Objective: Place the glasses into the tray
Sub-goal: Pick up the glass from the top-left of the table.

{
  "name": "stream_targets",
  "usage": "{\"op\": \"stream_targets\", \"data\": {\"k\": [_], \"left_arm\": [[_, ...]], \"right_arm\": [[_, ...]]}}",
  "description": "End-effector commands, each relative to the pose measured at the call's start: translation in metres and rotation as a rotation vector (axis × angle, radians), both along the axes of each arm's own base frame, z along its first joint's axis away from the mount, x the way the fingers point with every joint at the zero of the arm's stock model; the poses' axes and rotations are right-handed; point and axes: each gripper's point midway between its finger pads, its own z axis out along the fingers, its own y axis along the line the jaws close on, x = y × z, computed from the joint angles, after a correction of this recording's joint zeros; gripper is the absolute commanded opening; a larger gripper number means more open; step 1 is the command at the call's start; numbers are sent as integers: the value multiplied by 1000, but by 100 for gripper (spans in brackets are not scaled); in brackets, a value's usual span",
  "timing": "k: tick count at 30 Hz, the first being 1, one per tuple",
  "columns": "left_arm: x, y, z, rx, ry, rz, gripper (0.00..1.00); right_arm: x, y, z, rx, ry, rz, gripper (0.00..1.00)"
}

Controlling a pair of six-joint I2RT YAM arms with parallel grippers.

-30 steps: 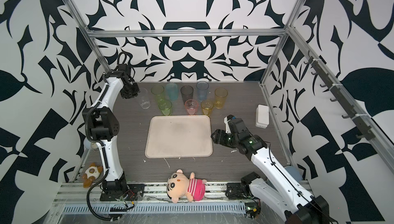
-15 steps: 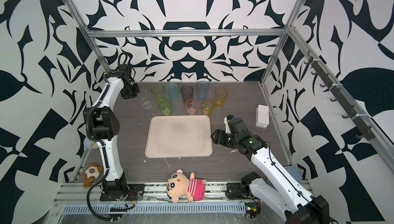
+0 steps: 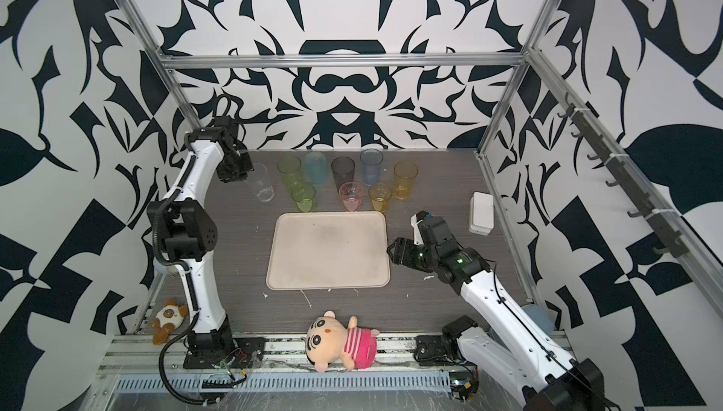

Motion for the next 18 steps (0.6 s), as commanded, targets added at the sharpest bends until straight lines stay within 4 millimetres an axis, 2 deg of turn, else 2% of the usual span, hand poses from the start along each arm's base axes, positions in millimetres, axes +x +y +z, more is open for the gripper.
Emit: {"op": "stream_targets", "data": {"k": [1,11,18], "left_arm": [[-32,0,42,24,-10,-5,6],[-76,-15,80,87,-37,-59,5],[-105,-42,88,85,-38,-129,4]], "right_arm": [[2,0,13,-1,-50,11,71],[4,0,16,-9,-59,16,71],[6,1,18,-14,-62,19,71]]}}
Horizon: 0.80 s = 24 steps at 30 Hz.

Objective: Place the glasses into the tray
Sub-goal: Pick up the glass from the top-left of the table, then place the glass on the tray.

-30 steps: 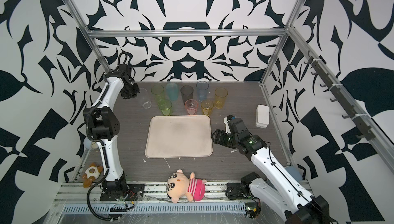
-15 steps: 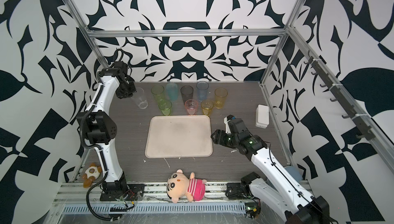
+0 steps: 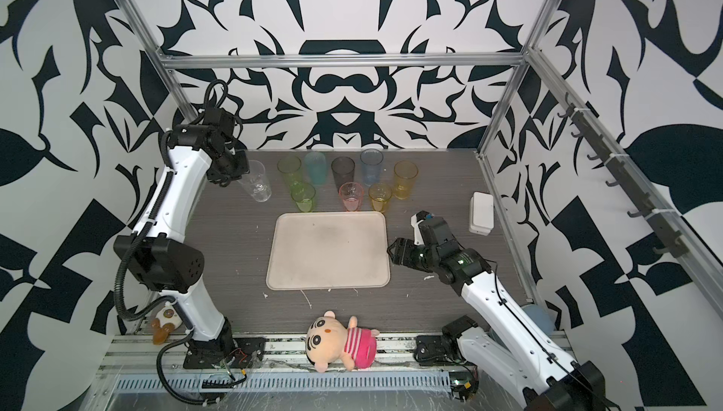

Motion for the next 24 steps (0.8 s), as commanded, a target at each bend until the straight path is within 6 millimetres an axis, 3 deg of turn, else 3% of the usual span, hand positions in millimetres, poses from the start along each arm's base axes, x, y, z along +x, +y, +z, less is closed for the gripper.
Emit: {"op": "stream_targets", "data": {"k": [1,11,24], "left_arm": [[-28,-8,4,12,36,-21,4],[-57,-43,-20,-22,78,-97,2],[-63,-68,-64,-51,141,-118,0]], "right_arm": [[7,1,16,-8,-48,10,71],[9,3,14,-10,-44,13,71],[11,4,12,-8,-40,9,71]]}}
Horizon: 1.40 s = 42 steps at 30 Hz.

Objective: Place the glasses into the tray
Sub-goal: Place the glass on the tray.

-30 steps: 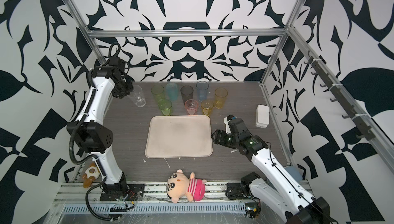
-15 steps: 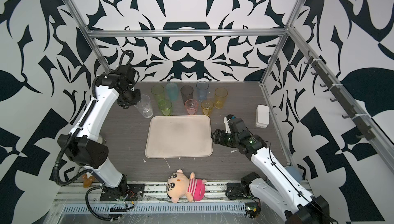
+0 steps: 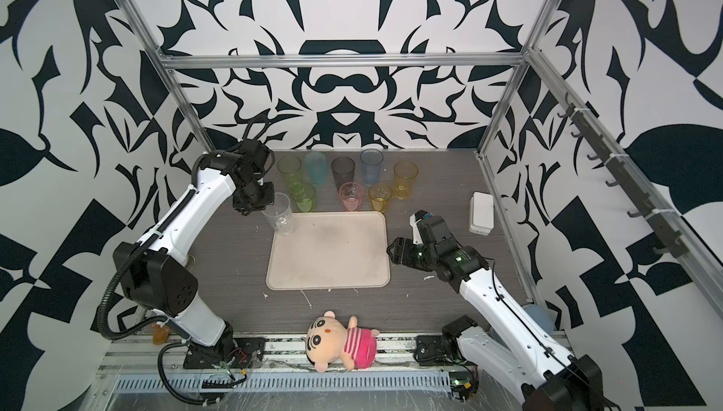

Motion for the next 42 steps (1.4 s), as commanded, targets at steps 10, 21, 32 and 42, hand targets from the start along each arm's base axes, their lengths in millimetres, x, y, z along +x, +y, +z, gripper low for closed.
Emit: {"op": "stream_targets", "data": {"k": [10,21,32,42], "left_arm": [[4,-6,-18,-12,4,28,0],[8,-8,-37,-6,28,34,0],[12,-6,-50,10,38,40,0],[12,-7,-53,14,49,35,14]], "right_arm": [[12,6,16,18,-55,2,71],[11,6,13,14,-49,3,71],[10,7,13,12,-49,11,71],[10,6,12,8,-47,12,71]]}}
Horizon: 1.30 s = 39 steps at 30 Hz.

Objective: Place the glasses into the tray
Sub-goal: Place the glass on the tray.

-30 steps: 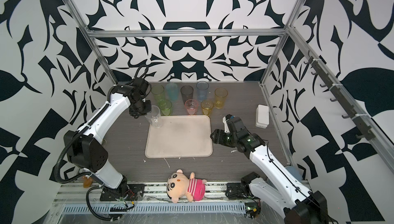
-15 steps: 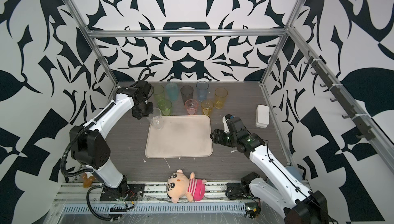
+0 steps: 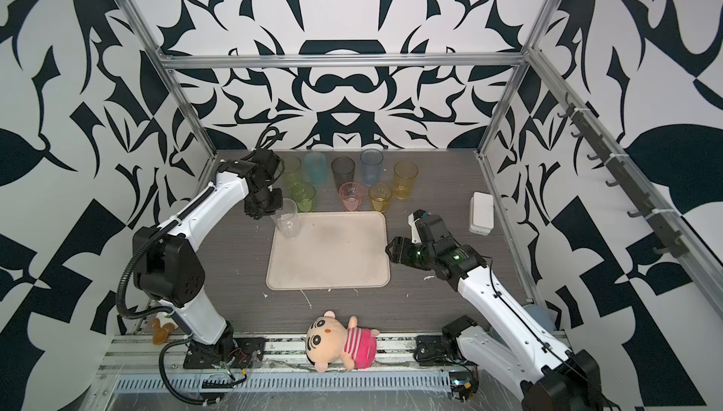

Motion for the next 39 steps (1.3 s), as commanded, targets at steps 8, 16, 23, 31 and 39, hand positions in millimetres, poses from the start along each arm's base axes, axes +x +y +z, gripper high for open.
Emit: {"op": "stream_targets", "data": {"k": [8,16,23,31,39], "left_arm": [[-6,-1,1,-6,25,3,22],[-5,-2,26,-23,-14,-3,33],[5,0,64,-22,-106,-7,45],[34,4,97,1,-206,11,52],[73,11,109,-18,-281,74,55]], "right_arm": [[7,3,11,5,-38,5,71],[7,5,14,8,-45,18,71],[5,7,24,-10,-92,65,71],[9,17,41,25,-162,111,71],[12,22,54,53,-227,133,71]]}}
